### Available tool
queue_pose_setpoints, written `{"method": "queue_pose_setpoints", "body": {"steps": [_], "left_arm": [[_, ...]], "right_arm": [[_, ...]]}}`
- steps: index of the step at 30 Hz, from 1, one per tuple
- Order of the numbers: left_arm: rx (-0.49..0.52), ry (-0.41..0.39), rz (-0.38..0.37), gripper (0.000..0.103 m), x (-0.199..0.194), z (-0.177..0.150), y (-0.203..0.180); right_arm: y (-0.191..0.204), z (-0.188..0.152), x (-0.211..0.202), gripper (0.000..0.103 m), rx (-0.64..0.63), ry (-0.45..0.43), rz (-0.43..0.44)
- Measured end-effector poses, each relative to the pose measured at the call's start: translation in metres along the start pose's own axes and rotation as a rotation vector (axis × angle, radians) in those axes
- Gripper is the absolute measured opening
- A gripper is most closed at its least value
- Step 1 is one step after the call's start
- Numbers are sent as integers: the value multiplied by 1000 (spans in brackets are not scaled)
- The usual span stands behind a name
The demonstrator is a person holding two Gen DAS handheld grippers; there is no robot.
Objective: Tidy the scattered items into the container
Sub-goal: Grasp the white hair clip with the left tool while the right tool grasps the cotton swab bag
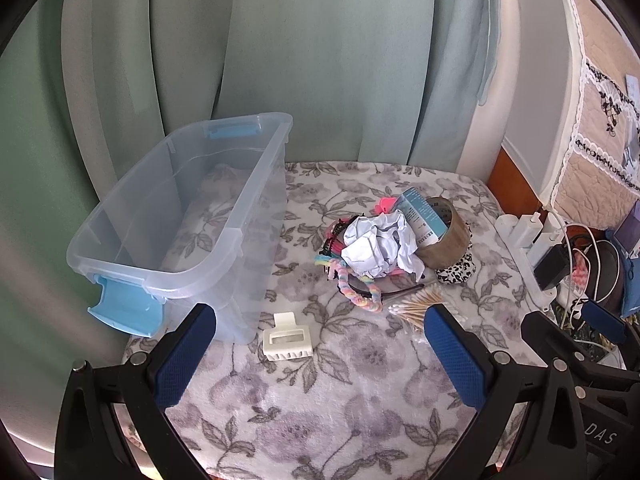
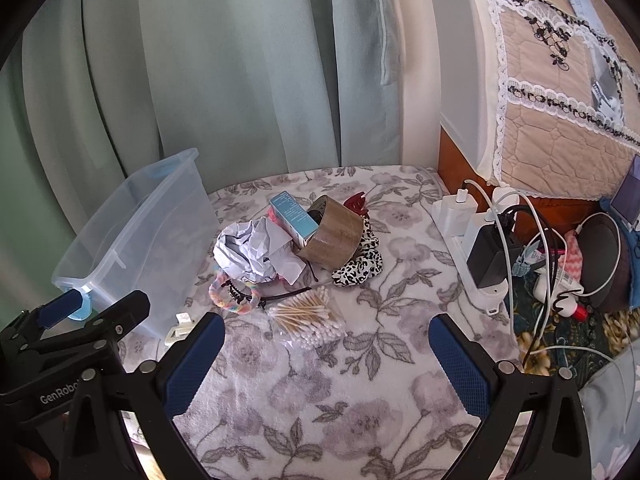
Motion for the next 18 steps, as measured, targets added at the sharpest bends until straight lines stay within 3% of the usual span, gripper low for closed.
{"method": "queue_pose_setpoints", "body": {"steps": [6, 10, 18], "left_arm": [[31, 100, 4, 103, 32, -19, -3], [-11, 145, 0, 103, 54, -30, 3], [-46, 233, 59, 103, 99, -48, 18]], "right_arm": [[1, -6, 20, 103, 21, 55, 45], [-4, -12, 37, 103, 5, 90, 18], [-17, -23, 77, 103, 15, 188, 4]]}}
Point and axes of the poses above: each gripper's, at about its wrist camera, not at the fingertips, and x roughly the way its jaws point, y to its left, z to its top, the point moved 7 cm from there along x, roughly the way its jaws point
